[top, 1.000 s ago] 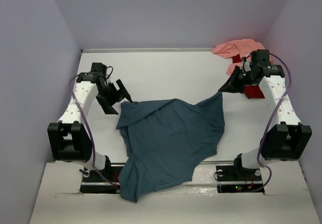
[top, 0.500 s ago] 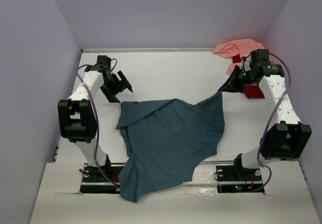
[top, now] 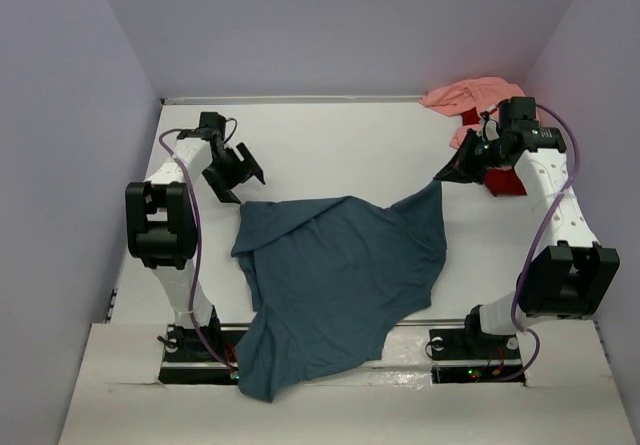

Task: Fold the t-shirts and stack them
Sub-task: Flatten out the tshirt

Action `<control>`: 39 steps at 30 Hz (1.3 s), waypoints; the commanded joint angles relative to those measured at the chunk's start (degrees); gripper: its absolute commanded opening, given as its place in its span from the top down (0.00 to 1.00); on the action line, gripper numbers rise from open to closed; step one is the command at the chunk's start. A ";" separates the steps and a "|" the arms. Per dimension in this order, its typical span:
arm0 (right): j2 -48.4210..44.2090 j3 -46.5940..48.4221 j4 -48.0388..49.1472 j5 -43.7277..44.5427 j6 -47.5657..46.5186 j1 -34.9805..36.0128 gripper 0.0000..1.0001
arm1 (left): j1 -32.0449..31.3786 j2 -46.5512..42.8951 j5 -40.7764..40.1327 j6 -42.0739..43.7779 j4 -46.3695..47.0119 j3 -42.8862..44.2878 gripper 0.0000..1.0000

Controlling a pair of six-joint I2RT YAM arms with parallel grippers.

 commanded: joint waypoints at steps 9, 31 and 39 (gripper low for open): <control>-0.70 1.79 0.29 -0.52 -1.00 0.10 1.00 | 0.00 2.75 -0.28 1.46 0.48 2.42 0.14; -0.79 1.09 0.47 -0.26 -1.18 0.10 1.00 | 1.49 1.52 -1.43 0.76 0.21 1.19 0.45; -0.88 1.09 0.47 -0.35 -1.18 0.10 1.00 | 2.37 0.55 -1.95 0.85 0.22 0.05 0.43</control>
